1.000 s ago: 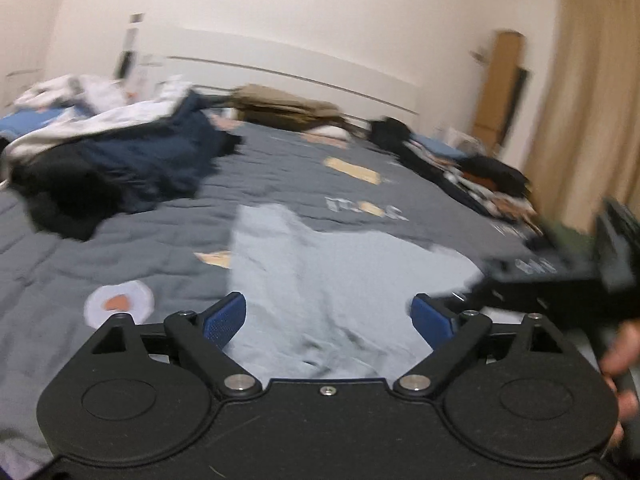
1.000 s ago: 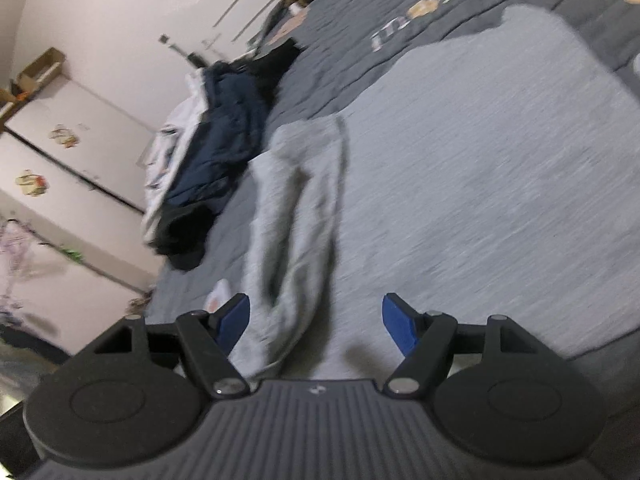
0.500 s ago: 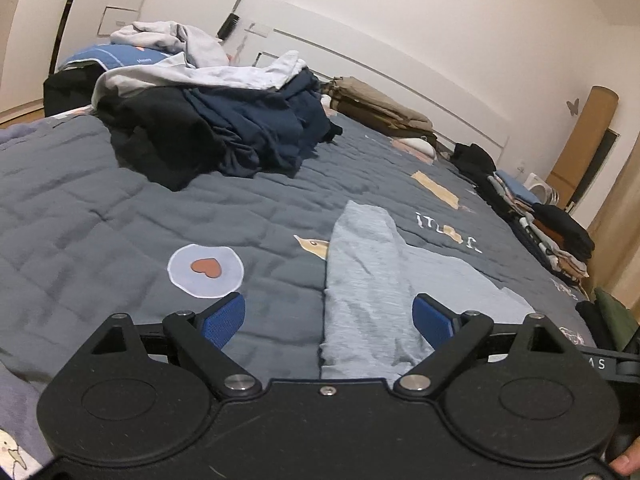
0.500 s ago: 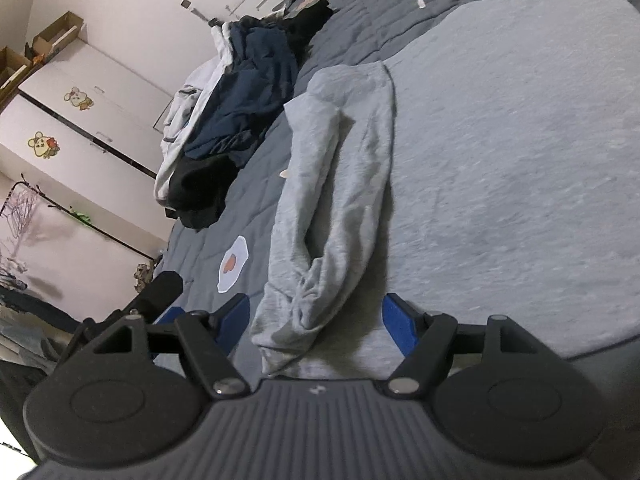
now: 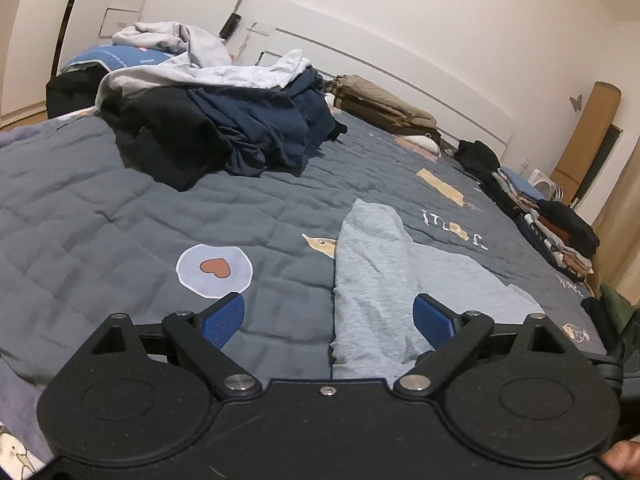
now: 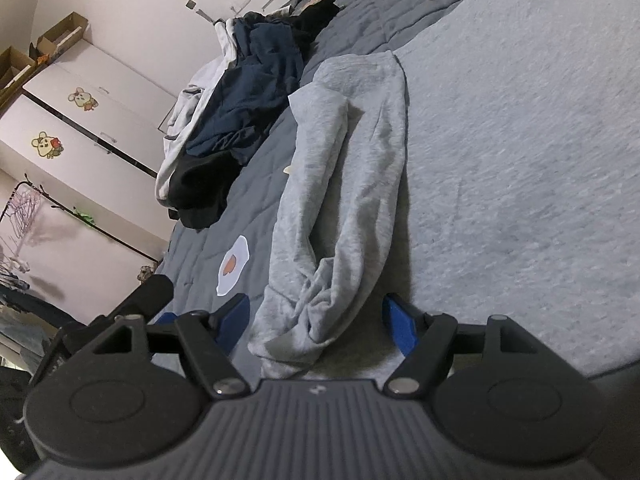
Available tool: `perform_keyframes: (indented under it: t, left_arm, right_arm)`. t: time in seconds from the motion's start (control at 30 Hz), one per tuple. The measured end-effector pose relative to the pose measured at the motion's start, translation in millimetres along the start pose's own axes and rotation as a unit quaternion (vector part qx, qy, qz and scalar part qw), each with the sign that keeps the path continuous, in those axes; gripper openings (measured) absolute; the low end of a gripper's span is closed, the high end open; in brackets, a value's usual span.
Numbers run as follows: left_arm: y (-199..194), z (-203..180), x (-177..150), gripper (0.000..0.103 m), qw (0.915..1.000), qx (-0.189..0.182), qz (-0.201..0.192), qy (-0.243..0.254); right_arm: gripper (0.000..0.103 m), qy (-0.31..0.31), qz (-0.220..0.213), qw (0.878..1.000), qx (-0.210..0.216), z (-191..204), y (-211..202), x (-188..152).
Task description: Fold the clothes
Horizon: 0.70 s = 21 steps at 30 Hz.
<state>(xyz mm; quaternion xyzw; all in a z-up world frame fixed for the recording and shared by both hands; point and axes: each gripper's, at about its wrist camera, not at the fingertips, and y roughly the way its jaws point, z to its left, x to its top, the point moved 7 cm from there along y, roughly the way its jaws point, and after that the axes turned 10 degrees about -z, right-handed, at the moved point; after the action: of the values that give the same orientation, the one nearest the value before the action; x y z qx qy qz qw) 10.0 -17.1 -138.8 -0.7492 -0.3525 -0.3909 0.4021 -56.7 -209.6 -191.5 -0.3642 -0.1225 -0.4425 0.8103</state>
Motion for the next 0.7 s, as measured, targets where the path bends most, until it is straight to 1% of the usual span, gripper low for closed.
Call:
perform_keyframes:
  t: [0.27,0.47,0.7]
  left_arm:
    - [-1,0,1,0.091,1.0,0.004,-0.001,0.0]
    - [-2,0,1,0.091,1.0,0.005,-0.002,0.0]
    - [-4,-1,2,0.091,1.0,0.005,-0.004,0.0]
  right_arm:
    - [0.072,0.01,-0.009,1.0,-0.002,-4,6,-1]
    - [0.072,0.023,-0.013,1.0,0.01,-6,8,1]
    - [0.072,0.021,-0.011,0.999,0.028,2,12,2]
